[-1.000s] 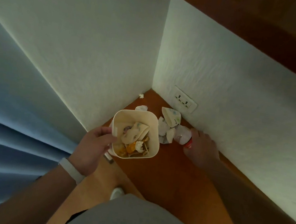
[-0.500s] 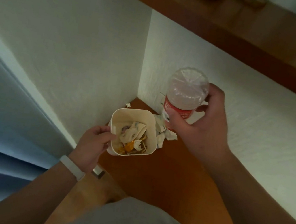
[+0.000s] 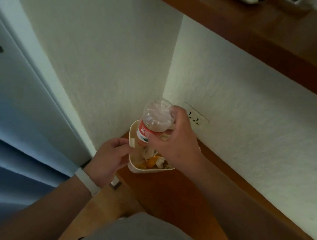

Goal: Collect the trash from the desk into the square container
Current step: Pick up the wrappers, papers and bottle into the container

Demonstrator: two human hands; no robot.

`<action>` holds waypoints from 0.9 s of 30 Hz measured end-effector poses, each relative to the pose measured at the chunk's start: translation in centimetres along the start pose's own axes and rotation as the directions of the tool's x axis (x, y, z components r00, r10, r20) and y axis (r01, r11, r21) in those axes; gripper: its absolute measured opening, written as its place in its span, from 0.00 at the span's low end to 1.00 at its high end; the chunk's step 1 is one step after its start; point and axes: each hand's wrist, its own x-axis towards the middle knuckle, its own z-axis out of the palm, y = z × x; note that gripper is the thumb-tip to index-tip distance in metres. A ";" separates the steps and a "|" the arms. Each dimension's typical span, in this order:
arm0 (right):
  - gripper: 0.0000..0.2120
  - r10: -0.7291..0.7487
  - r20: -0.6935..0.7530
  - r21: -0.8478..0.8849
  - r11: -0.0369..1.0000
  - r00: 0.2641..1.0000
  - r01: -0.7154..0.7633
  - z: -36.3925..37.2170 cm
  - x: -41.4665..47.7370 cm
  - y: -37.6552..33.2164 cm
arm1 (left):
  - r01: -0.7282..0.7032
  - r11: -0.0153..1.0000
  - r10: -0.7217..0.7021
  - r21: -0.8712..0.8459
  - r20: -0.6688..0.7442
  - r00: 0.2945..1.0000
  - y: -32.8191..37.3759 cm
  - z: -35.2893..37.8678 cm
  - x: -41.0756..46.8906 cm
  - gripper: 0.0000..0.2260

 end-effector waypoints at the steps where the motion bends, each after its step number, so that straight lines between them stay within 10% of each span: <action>1: 0.34 0.003 0.012 -0.024 1.000 1.000 -0.002 0.5 0.1 0.5 | 0.000 1.000 0.000 -0.008 0.006 1.000 0.0 -0.1 -0.1 0.07; 17: 0.40 0.068 0.484 -0.253 0.965 0.873 0.065 -0.5 0.5 1.3 | 0.009 0.991 -0.012 -0.135 -0.022 1.000 0.0 -1.9 0.9 0.09; 27: 0.22 0.234 0.179 -0.353 0.922 0.956 -0.160 -4.3 2.1 9.2 | 0.027 0.987 -0.032 -0.156 -0.029 0.999 0.5 -2.2 1.9 0.06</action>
